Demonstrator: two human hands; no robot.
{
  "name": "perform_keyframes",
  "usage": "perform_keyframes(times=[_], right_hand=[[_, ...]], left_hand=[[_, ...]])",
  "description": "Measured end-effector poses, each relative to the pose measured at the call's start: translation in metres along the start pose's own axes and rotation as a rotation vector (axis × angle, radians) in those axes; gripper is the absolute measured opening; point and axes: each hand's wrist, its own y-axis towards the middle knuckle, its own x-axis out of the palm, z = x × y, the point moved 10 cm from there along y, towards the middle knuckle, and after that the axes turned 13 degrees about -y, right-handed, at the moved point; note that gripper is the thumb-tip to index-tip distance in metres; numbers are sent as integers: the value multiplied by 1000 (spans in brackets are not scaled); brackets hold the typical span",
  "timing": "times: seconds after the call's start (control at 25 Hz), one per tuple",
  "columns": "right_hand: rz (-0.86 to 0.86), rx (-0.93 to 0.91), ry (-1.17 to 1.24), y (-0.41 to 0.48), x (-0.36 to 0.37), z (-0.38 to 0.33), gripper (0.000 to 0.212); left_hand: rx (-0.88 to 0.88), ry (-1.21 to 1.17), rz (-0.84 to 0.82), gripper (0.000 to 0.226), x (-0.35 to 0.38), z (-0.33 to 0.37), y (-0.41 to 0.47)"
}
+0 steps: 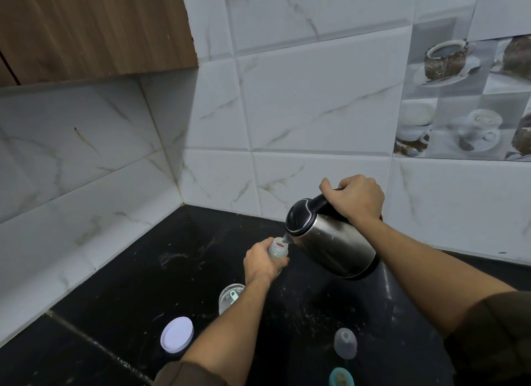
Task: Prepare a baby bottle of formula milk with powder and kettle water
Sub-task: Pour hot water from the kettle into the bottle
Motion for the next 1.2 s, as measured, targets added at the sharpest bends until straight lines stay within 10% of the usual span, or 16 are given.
perform_keyframes(times=[1.2], right_hand=[[89,-102,-133,8,-12,-11,62]], left_hand=[[8,37,-53,42,24,12,10]])
